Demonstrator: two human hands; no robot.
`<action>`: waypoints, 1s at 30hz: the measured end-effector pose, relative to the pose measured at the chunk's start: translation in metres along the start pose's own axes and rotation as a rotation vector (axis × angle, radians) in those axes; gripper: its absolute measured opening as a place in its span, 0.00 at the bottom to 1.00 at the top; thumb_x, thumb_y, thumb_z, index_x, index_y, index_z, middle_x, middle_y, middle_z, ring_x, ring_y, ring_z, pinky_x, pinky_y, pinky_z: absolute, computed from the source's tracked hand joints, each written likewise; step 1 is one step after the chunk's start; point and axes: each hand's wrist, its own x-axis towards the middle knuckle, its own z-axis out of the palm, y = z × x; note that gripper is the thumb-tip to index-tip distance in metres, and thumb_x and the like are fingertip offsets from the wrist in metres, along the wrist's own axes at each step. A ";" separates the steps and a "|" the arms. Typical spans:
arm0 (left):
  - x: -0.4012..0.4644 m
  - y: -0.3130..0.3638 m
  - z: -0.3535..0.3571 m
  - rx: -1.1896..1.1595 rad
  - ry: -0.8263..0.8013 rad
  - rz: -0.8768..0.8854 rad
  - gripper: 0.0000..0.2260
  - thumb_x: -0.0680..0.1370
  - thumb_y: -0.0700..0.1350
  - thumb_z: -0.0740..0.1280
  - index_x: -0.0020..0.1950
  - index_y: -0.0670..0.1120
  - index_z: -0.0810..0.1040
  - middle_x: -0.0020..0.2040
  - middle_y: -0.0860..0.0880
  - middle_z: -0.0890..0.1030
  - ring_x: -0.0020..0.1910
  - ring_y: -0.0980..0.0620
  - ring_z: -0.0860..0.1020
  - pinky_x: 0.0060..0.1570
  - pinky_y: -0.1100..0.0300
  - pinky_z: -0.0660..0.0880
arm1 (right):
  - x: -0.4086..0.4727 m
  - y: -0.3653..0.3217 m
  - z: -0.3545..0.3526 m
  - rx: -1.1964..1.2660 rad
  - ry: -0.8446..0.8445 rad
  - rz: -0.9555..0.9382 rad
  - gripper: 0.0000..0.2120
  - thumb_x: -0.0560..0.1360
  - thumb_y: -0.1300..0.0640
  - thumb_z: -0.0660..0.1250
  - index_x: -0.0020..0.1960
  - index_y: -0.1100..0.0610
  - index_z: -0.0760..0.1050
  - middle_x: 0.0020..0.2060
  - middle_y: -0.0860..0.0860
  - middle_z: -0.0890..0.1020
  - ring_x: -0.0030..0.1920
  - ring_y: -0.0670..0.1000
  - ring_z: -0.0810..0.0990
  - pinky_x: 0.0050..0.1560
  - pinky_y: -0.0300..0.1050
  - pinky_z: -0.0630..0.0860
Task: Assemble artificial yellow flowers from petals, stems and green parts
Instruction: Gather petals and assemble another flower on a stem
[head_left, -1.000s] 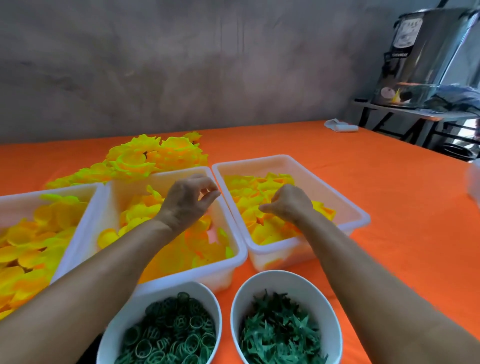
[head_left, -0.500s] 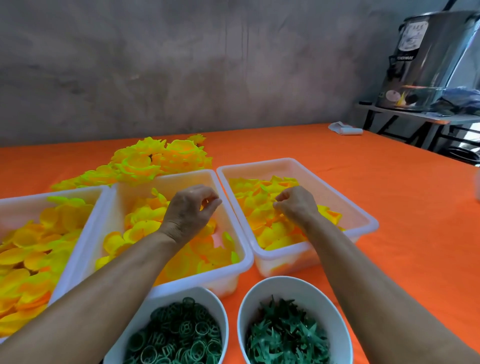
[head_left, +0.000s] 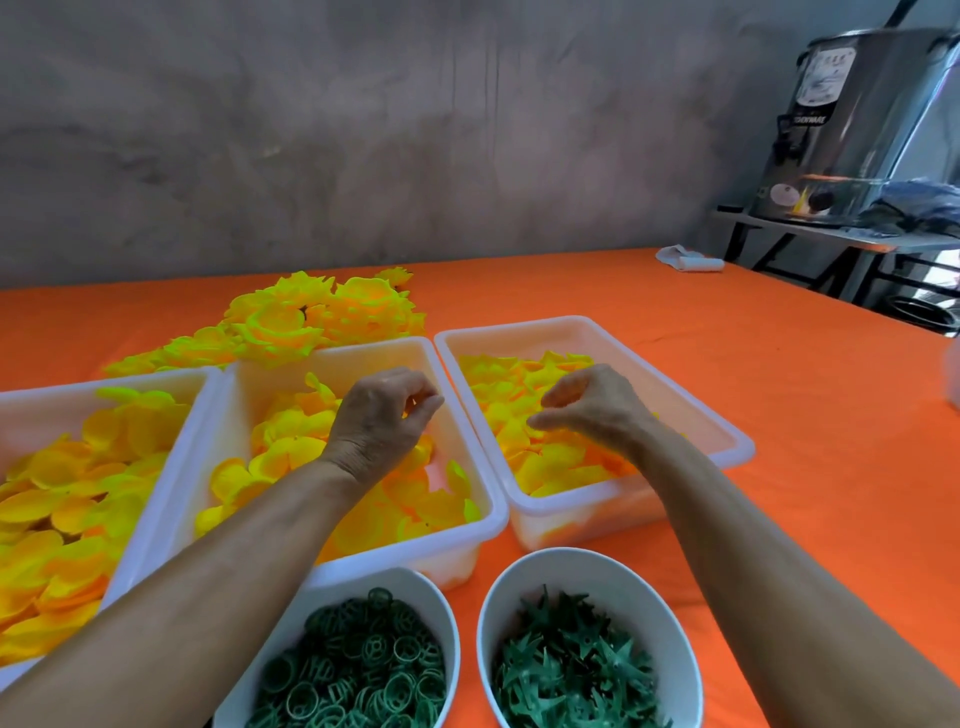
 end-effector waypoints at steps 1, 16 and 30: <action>0.000 0.000 0.000 -0.001 0.002 -0.002 0.04 0.74 0.38 0.71 0.40 0.38 0.81 0.37 0.42 0.81 0.35 0.45 0.77 0.38 0.56 0.72 | -0.003 -0.001 -0.004 -0.081 -0.134 0.006 0.17 0.62 0.51 0.79 0.49 0.55 0.83 0.45 0.51 0.83 0.48 0.49 0.80 0.47 0.40 0.73; 0.000 -0.002 0.000 -0.003 0.016 -0.005 0.04 0.73 0.38 0.71 0.40 0.37 0.81 0.37 0.42 0.81 0.35 0.44 0.77 0.38 0.53 0.74 | -0.007 -0.017 -0.025 0.516 -0.052 -0.031 0.04 0.73 0.65 0.69 0.47 0.66 0.78 0.37 0.55 0.78 0.35 0.48 0.75 0.35 0.40 0.71; 0.004 0.015 -0.006 -0.712 -0.036 -0.364 0.06 0.74 0.40 0.71 0.43 0.38 0.78 0.28 0.47 0.76 0.24 0.59 0.71 0.25 0.67 0.68 | -0.002 -0.064 0.034 1.051 -0.243 -0.074 0.09 0.69 0.63 0.71 0.49 0.60 0.77 0.40 0.57 0.79 0.39 0.54 0.78 0.44 0.49 0.72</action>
